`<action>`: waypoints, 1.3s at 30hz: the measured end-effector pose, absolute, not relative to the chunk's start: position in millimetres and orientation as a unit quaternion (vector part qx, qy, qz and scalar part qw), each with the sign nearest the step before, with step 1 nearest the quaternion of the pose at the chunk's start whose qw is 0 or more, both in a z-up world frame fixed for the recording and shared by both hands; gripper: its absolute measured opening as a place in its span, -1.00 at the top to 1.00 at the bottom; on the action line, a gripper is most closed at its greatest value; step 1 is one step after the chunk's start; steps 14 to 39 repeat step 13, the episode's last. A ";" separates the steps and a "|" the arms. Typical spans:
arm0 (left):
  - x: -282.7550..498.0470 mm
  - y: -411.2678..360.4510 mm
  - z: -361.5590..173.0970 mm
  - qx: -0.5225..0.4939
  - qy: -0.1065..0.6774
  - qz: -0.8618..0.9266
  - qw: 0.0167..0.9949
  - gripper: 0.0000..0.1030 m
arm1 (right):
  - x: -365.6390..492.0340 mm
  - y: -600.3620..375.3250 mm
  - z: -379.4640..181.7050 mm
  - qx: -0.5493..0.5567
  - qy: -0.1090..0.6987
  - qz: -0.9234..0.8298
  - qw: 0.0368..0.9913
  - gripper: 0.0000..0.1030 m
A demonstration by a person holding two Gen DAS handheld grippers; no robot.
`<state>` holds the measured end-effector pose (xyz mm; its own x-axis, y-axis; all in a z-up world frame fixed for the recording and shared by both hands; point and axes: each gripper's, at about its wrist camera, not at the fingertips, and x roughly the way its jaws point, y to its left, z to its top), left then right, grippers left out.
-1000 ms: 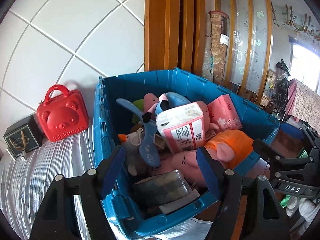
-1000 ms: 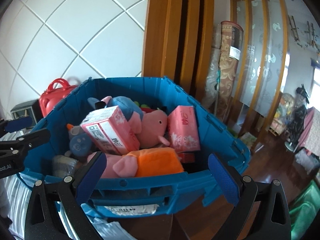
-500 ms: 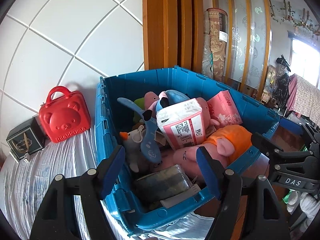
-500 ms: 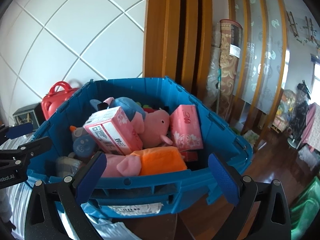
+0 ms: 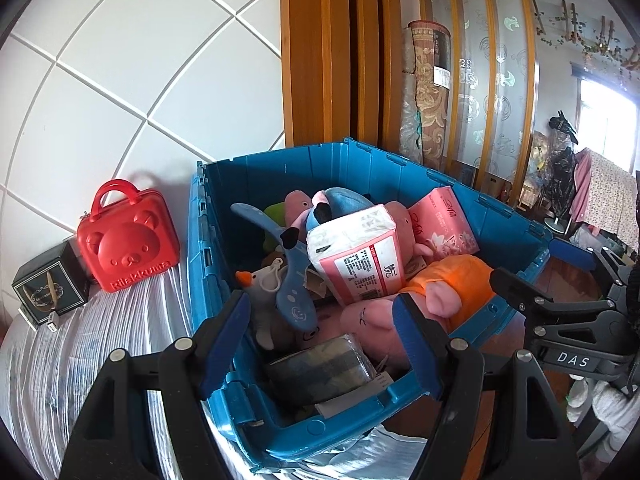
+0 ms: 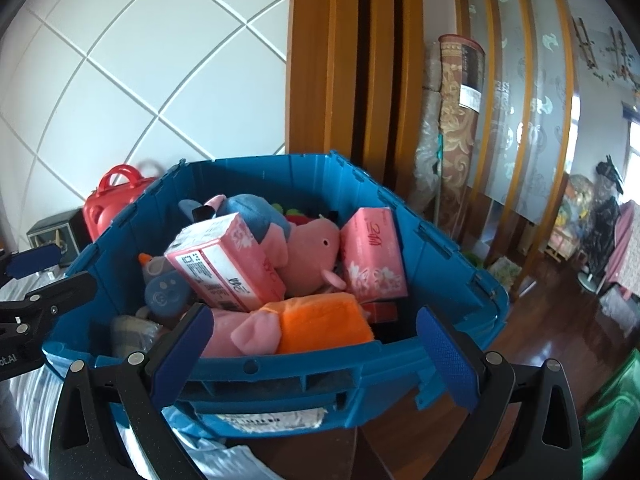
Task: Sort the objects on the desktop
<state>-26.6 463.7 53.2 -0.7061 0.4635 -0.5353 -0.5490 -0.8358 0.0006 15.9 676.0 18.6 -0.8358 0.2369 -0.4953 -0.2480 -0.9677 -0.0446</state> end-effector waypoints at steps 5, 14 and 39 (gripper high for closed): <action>-27.4 465.8 51.6 -0.271 0.083 0.920 0.272 -0.42 | 14.8 676.3 18.0 -0.259 0.013 0.958 0.126 -1.00; -28.9 466.6 52.1 -0.270 0.081 0.920 0.273 -0.42 | 14.0 679.0 17.7 -0.259 0.015 0.957 0.127 -1.00; -28.9 466.6 52.1 -0.270 0.081 0.920 0.273 -0.42 | 14.0 679.0 17.7 -0.259 0.015 0.957 0.127 -1.00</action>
